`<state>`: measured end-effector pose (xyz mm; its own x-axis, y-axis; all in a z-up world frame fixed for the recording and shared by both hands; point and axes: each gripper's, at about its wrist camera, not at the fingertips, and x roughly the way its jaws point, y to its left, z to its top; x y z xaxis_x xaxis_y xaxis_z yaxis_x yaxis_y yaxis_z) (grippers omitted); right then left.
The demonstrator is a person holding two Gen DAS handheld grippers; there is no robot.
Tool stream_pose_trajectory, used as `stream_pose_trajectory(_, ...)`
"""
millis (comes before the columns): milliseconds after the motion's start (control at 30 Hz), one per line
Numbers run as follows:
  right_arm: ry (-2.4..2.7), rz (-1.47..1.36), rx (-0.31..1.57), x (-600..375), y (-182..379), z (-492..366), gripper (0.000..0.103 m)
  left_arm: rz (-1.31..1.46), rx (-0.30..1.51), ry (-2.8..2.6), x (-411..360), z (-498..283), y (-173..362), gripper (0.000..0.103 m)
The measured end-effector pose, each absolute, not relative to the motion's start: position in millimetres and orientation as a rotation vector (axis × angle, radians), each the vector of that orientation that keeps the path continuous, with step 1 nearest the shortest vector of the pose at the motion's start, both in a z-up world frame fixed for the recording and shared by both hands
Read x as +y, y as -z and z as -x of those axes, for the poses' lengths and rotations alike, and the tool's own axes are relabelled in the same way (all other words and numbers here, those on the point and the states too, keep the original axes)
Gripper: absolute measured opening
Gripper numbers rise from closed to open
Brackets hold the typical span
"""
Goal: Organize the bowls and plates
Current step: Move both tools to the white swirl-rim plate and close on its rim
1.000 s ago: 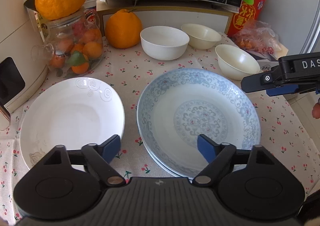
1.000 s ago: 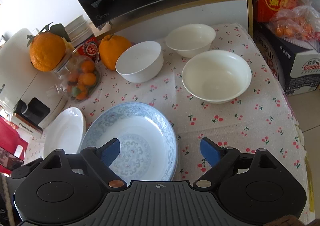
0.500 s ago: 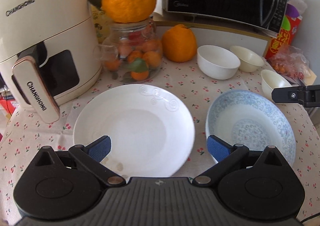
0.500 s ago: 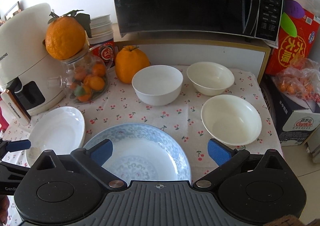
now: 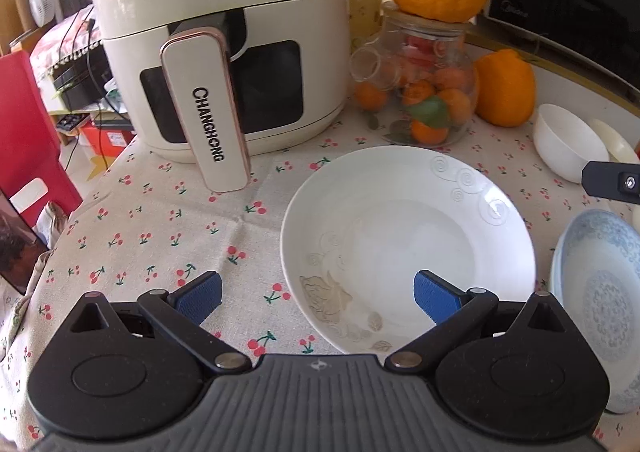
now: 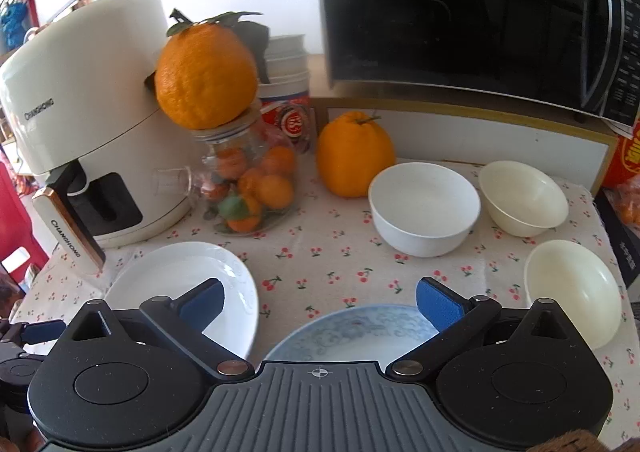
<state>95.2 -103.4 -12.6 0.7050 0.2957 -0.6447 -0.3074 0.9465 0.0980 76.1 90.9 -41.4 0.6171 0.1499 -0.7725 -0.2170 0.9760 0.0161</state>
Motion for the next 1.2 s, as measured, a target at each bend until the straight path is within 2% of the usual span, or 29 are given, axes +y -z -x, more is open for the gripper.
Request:
stream_pose_trajectory(500, -0.509, -0.077, 0.891, -53, 37, -147, 0.103, 0.313, 0.940, -0.347, 104, -81, 48, 0.099)
stream_pose_trajectory(800, -0.531, -0.268, 0.934, -70, 50, -174, 0.101, 0.478, 0.977, -0.410, 120, -83, 56, 0.090)
stream_pose_trajectory(967, -0.555, -0.293, 0.968, -67, 58, -185, 0.088, 0.532, 0.952, -0.404, 123, -79, 54, 0.083)
stream_pose_trajectory(1000, -0.564, -0.292, 0.977, -65, 59, -187, 0.082, 0.546, 0.945, -0.403, 124, -78, 54, 0.081)
stream_pose_trajectory(1200, -0.600, -0.289, 1.016, -57, 65, -191, 0.059, 0.576, 0.927, -0.391, 123, -78, 54, 0.069)
